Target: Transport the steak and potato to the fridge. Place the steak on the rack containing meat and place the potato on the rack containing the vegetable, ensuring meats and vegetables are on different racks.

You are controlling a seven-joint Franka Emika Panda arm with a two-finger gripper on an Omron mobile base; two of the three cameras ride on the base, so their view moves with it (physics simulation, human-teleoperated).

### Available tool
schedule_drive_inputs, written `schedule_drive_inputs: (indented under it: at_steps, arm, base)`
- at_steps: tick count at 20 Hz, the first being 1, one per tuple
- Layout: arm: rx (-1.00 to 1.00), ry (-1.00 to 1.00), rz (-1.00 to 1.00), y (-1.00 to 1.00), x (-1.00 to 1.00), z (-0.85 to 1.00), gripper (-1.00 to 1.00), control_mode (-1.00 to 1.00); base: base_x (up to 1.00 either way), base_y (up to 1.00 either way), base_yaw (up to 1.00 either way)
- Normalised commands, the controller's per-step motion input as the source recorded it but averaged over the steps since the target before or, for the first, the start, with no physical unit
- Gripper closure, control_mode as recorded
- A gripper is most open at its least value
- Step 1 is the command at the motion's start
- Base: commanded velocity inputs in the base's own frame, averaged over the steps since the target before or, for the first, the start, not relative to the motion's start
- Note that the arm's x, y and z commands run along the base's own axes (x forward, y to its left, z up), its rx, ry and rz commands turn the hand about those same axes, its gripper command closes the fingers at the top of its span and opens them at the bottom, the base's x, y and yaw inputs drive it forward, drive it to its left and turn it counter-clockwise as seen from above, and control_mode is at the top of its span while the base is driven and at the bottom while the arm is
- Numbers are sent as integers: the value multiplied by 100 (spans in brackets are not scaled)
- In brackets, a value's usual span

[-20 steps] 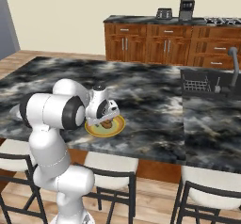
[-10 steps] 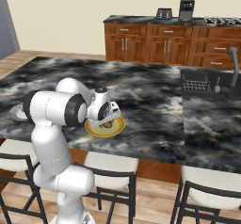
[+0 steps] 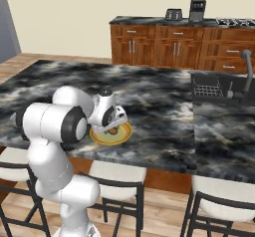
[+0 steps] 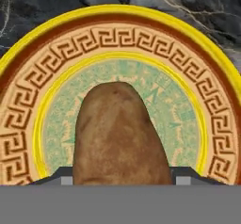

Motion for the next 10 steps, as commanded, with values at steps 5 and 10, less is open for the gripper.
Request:
schedule_drive_inputs:
  at_steps: [5,10]
  arm:
    - [0,-1,-29,3,-70,88,100,-100]
    - [0,-1,-34,0,-71,100,100,-100]
  base:
    - [0,0,0]
    - [0,0,0]
